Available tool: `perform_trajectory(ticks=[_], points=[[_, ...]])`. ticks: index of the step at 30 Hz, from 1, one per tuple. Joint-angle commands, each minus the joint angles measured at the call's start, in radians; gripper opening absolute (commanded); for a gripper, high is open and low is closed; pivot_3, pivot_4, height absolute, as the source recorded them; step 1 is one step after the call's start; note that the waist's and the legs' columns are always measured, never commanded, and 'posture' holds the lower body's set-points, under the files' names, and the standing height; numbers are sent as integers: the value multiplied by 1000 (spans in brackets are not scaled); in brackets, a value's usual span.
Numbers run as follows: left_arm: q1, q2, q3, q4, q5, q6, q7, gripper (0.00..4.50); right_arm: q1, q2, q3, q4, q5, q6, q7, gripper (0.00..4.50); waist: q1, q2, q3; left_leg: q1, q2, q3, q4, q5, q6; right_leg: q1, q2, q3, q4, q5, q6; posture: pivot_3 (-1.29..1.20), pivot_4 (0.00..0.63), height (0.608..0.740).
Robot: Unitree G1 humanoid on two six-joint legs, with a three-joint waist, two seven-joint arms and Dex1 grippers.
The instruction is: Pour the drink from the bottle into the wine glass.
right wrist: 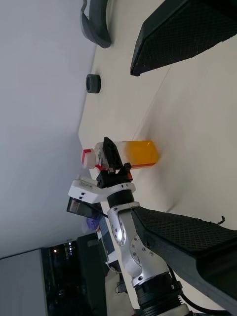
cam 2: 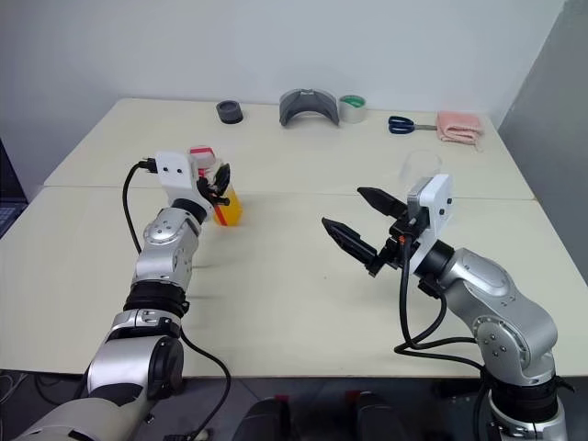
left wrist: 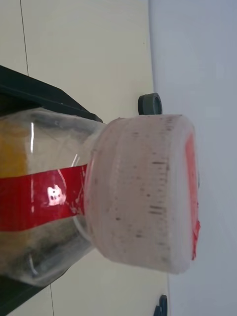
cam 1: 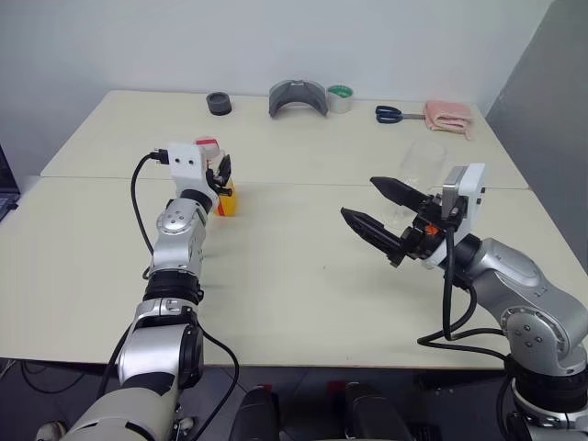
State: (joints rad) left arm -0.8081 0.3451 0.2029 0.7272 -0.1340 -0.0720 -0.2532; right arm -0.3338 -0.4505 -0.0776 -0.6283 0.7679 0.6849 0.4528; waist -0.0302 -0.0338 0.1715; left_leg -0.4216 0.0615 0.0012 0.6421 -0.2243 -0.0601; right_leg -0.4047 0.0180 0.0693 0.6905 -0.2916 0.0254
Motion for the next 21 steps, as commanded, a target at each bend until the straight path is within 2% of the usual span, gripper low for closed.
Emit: perform_trajectory(ticks=[1, 5, 12, 21], points=[[2, 3, 4, -25, -4, -12, 1, 1825, -14, -3, -11, -29, 5, -21, -5, 4500, 0, 0, 0, 0, 0, 0, 0, 0, 0, 0, 0, 0, 0, 0, 0, 0, 150, 740], [-3, 1, -1, -68, -28, 45, -34, 1825, -20, -8, -6, -25, -10, -23, -3, 4500, 0, 0, 0, 0, 0, 0, 0, 0, 0, 0, 0, 0, 0, 0, 0, 0, 150, 740], [31, 42, -106, -319, -99, 279, -323, 1825, -153, -85, 30, 86, -99, -4, 32, 4500, -1, 0, 0, 0, 0, 0, 1, 0, 0, 0, 0, 0, 0, 0, 0, 0, 150, 740], [6, 7, -185, -547, -262, 487, -569, 1825, -341, -19, 36, 233, -109, 50, -21, 4500, -1, 0, 0, -1, 0, 0, 1, 0, 0, -1, 0, 0, 1, 0, 0, 0, 150, 740]])
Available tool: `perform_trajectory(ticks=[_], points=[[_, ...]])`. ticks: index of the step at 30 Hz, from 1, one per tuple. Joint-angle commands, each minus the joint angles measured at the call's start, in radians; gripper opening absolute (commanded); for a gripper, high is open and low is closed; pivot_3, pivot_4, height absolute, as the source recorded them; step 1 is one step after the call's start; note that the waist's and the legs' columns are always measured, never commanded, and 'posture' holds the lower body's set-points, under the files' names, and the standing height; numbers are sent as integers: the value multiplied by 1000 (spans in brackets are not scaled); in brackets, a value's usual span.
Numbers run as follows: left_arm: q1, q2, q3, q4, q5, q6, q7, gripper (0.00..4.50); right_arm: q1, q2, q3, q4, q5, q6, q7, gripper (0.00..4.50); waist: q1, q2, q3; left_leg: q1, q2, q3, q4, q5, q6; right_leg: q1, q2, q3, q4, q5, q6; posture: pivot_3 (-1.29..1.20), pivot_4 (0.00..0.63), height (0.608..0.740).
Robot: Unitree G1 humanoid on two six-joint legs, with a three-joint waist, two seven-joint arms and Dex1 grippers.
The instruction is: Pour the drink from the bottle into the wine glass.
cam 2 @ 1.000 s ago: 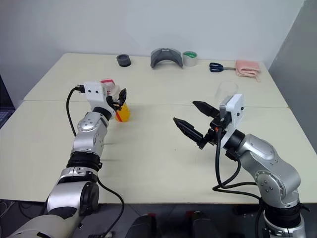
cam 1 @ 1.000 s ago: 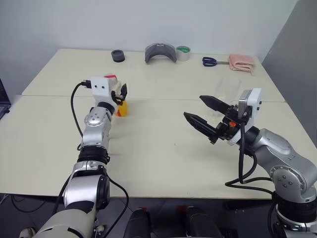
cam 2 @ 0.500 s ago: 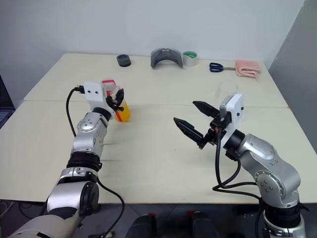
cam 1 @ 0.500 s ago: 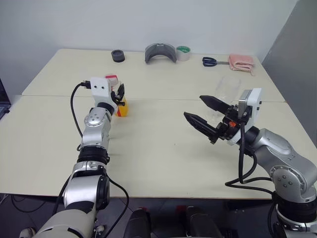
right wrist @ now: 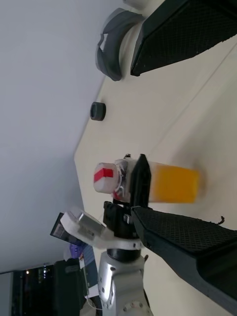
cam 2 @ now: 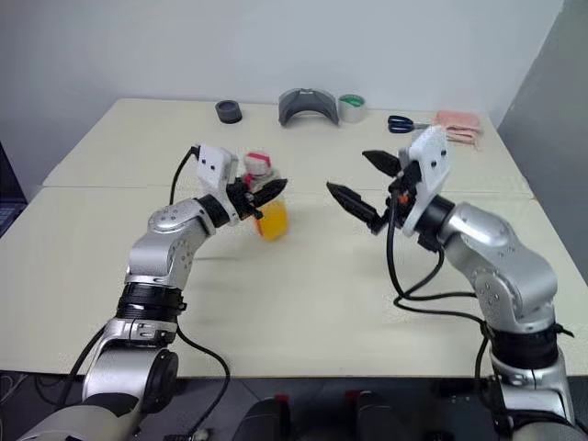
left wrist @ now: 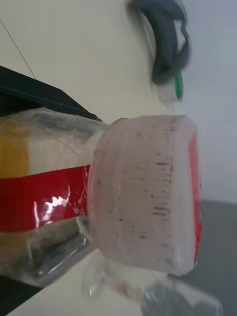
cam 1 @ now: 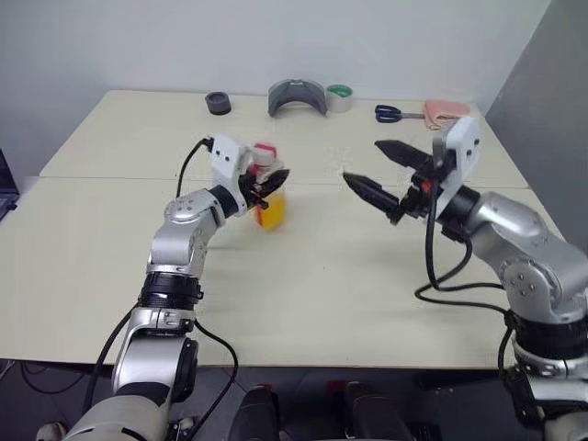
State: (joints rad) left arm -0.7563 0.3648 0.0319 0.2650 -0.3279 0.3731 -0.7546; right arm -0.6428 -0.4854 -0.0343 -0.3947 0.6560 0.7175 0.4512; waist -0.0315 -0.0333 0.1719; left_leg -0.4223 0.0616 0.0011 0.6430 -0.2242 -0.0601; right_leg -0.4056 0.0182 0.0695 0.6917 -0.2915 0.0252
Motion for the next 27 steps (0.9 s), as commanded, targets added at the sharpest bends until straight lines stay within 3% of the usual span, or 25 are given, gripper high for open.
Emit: perform_trajectory(ticks=[1, 13, 27], points=[[-53, -16, -22, -96, -84, 58, -96, 1825, -35, 20, -3, 3, -2, 23, -20, 4500, 0, 0, 0, 0, 0, 0, 0, 0, 0, 0, 0, 0, 0, 0, 0, 0, 150, 740], [-69, 28, -122, -87, -121, 90, -391, 1825, -75, 97, 2, -36, 52, 144, -67, 4500, -3, 1, 1, -1, 0, 0, 0, 0, 0, -1, 0, 0, 0, 0, 0, 0, 150, 740], [-134, -14, -124, 46, -75, -21, -420, 1825, -96, 182, 10, -96, 125, 259, -174, 4500, 0, 1, 1, -3, 0, -1, 1, 0, 0, -2, 0, -1, 0, 0, 0, 0, 150, 740]])
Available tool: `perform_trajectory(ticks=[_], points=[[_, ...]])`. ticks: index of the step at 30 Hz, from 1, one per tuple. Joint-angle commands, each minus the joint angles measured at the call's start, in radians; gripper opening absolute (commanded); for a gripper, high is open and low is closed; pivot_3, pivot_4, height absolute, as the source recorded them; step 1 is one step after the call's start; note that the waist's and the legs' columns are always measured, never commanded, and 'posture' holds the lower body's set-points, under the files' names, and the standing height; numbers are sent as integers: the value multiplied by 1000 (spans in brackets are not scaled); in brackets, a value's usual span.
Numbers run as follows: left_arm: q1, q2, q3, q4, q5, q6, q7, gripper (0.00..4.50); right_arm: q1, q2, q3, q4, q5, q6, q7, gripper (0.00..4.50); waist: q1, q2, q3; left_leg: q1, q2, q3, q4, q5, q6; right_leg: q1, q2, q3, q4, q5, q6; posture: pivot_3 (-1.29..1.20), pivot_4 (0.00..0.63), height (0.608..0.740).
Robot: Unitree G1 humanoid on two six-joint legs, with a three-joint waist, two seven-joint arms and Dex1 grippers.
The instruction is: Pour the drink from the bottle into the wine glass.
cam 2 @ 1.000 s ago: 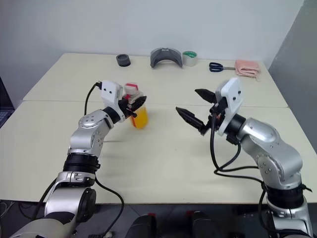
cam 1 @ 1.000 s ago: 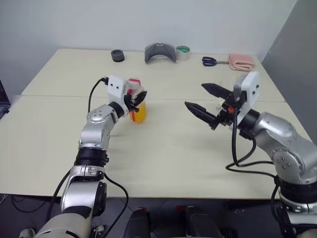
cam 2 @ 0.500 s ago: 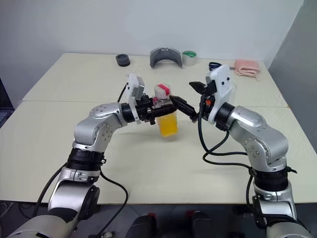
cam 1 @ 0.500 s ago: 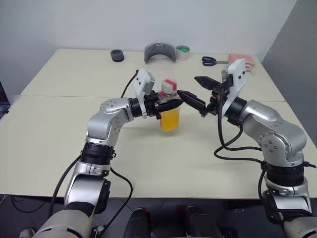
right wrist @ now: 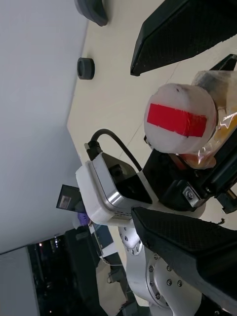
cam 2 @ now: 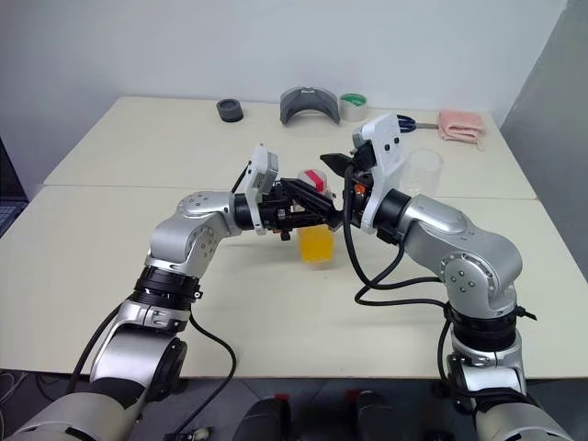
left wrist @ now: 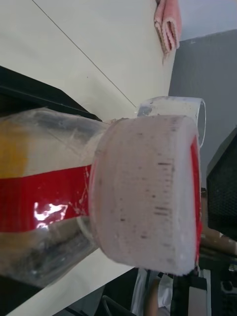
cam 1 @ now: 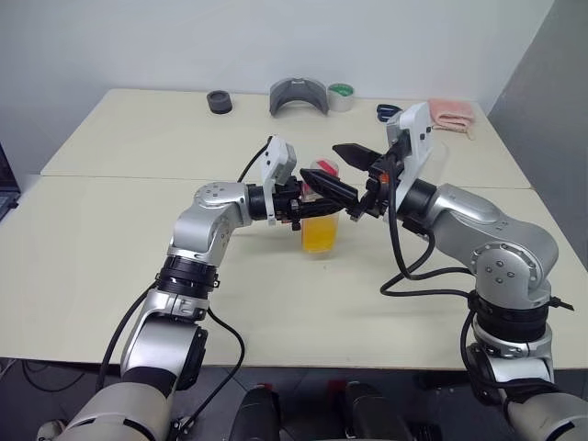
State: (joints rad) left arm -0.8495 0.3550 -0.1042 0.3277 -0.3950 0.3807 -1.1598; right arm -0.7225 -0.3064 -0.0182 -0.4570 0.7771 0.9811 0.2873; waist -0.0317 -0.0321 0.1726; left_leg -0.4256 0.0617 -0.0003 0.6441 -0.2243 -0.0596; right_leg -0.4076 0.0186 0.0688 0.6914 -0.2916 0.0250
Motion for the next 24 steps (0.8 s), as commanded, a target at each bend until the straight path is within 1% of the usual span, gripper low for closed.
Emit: perform_trajectory(ticks=[1, 10, 16, 19, 23, 24], points=[[-41, -7, 12, -19, -7, -30, -16, 1825, -15, 2, -4, -29, -4, -8, -12, 4500, 0, 0, 0, 0, 0, 0, 0, 0, 0, 0, 0, 0, 0, 0, 0, 0, 150, 740], [-39, -4, 16, -34, -8, -29, -19, 1825, -7, -4, 15, 13, -66, -48, 10, 4500, 0, 0, 0, 0, 0, 0, 0, 0, 0, 0, 0, 0, 0, 0, 0, 0, 150, 740], [-36, -4, 20, -33, -5, -33, -7, 1825, 1, -5, 17, 24, -79, -55, 31, 4500, 0, 0, 0, 0, 0, 0, 0, 0, 0, 0, 0, 0, 0, 0, 0, 0, 150, 740], [-31, -6, 18, -36, -3, -36, -5, 1825, 5, 2, 9, 27, -84, -58, 31, 3885, 0, 0, 0, 0, 0, 0, 0, 0, 0, 0, 0, 0, 0, 0, 0, 0, 150, 740], [-31, -7, 18, -36, -3, -37, -4, 1825, 5, 1, 10, 28, -82, -55, 40, 2520, 0, 0, 0, 0, 0, 0, 0, 0, 0, 0, 0, 0, 0, 0, 0, 0, 150, 740], [-31, -7, 18, -35, -3, -38, -3, 1825, 5, 2, 9, 28, -83, -55, 41, 2113, 0, 0, 0, 0, 0, 0, 0, 0, 0, 0, 0, 0, 0, 0, 0, 0, 150, 740]])
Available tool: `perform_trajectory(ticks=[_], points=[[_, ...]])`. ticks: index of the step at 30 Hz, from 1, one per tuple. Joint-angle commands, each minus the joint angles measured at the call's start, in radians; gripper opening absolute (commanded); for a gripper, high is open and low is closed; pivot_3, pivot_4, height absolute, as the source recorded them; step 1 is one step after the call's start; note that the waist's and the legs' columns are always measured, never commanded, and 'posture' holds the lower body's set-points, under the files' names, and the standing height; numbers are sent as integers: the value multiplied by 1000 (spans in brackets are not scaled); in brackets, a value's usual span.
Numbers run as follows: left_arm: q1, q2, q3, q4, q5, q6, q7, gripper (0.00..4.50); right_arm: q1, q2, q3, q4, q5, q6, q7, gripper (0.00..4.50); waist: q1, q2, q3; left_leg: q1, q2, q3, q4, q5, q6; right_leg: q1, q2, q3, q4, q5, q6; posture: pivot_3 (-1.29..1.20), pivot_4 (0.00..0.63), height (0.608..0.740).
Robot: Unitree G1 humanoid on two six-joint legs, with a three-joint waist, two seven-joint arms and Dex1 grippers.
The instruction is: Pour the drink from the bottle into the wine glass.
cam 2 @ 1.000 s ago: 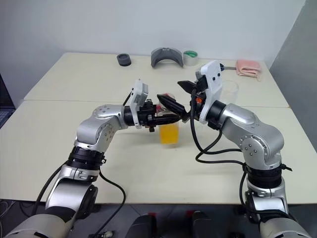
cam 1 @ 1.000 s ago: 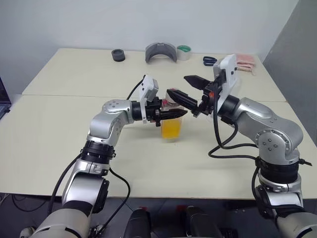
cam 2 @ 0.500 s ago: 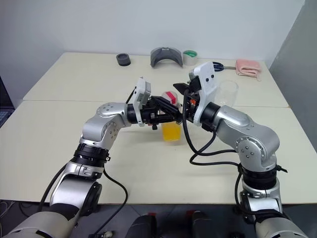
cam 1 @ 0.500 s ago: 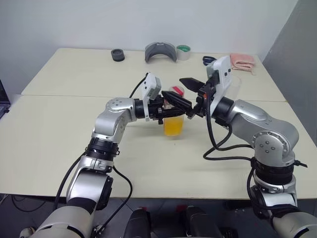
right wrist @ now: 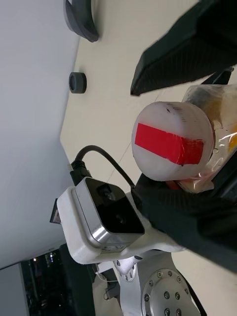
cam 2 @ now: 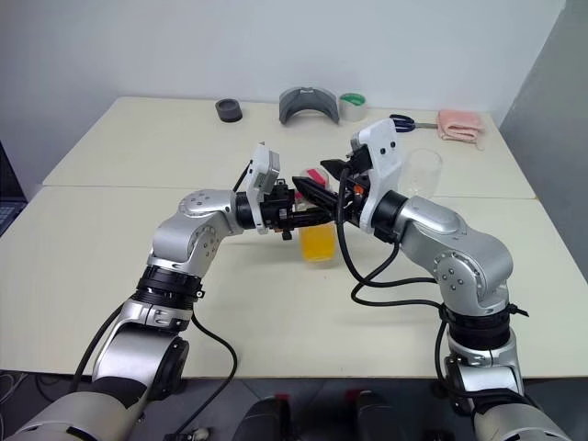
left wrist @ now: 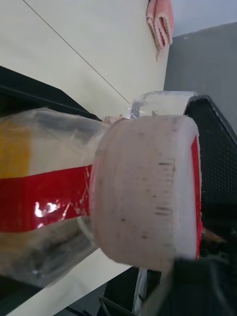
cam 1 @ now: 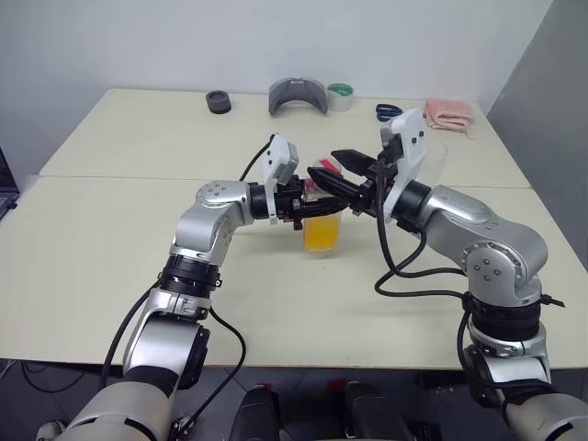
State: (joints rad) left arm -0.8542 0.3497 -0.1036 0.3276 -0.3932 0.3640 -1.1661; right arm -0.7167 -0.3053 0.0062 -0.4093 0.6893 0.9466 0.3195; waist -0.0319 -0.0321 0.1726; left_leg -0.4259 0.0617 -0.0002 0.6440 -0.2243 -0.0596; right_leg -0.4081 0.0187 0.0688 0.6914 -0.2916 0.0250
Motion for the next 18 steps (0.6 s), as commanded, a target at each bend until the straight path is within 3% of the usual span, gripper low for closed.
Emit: perform_trajectory(ticks=[1, 7, 12, 18], points=[[-27, -2, 18, -35, -5, -21, 3, 1825, -1, 2, -15, -20, 4, -21, 9, 1812, 0, 0, 0, 0, 0, 0, 0, 0, 0, 0, 0, 0, 0, 0, 0, 0, 150, 740], [-24, -1, 24, -50, -19, 1, 6, 1825, -4, 2, -14, -20, 6, -30, 25, 1808, 0, 0, 0, 0, 0, 0, 0, 0, 0, 0, 0, 0, 0, 0, 0, 0, 150, 740], [17, 29, 21, -169, -49, 56, -14, 1825, -22, -35, -16, -17, 29, -37, 101, 1808, -1, 0, 0, 0, 0, 0, 0, 0, 0, 0, 0, 0, 0, 0, 0, 0, 150, 740], [79, 108, 50, -453, -189, 217, -40, 1825, -172, -134, -44, 87, 159, -21, 373, 1808, -3, 2, 2, -1, 0, 0, 0, 0, 0, -1, 0, 0, 1, 0, 0, 0, 150, 740]])
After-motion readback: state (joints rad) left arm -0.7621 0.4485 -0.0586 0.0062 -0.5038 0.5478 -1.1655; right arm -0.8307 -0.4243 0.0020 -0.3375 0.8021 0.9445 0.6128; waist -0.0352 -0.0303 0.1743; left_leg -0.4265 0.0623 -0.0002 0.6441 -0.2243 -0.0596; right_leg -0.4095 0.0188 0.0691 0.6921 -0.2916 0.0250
